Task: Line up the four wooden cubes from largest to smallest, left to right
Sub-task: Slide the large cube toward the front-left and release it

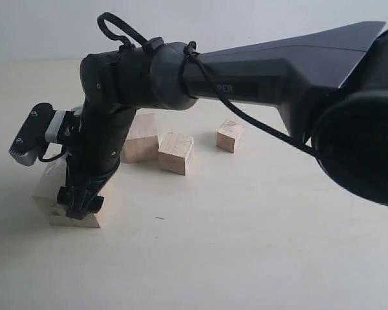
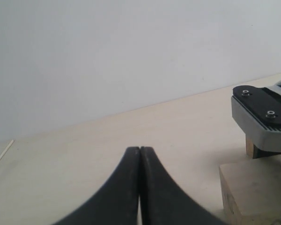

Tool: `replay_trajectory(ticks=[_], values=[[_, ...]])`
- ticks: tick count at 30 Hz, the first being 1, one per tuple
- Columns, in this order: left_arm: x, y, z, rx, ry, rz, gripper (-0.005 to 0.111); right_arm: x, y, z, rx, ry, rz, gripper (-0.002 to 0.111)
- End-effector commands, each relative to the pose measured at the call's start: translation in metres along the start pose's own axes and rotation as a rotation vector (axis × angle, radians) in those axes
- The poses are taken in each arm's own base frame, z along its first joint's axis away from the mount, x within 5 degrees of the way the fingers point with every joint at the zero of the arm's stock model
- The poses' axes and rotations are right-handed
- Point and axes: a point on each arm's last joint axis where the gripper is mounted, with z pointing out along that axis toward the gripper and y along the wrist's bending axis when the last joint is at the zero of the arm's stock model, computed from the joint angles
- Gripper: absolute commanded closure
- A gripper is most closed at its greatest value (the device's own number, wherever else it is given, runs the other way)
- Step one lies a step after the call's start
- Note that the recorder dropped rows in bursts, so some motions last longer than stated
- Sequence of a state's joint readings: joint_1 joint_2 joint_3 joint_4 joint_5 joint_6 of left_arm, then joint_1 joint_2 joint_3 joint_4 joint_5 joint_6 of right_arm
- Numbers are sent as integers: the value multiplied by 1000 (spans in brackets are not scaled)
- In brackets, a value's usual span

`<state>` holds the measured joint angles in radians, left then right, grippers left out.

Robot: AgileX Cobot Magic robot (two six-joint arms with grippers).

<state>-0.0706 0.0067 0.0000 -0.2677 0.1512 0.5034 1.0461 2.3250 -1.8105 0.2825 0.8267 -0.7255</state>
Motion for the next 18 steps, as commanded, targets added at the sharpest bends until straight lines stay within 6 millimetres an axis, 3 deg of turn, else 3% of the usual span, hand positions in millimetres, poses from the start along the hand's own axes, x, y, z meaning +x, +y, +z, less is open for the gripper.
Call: replay_trajectory(ticks=[1,3,12,13,16,18], values=[[-1,0,-1,-5,-10,-6,107,10,-5,7,27,65,-52,98],[-1,0,-1,-5,-10,-6,107,9,-4,8,30,60,-55,89],[-1,0,-1,-5,-10,-6,107,5,-1,7,33,46,43,21],[-1,0,-1,-5,-10,-6,107,3,-1,0,40,36,78,13],[-1,0,-1,-5,-10,-6,107,-6,1,-28,64,-8,83,8],[-1,0,-1,-5,-10,-6,107,-15,5,-62,79,-47,72,8]])
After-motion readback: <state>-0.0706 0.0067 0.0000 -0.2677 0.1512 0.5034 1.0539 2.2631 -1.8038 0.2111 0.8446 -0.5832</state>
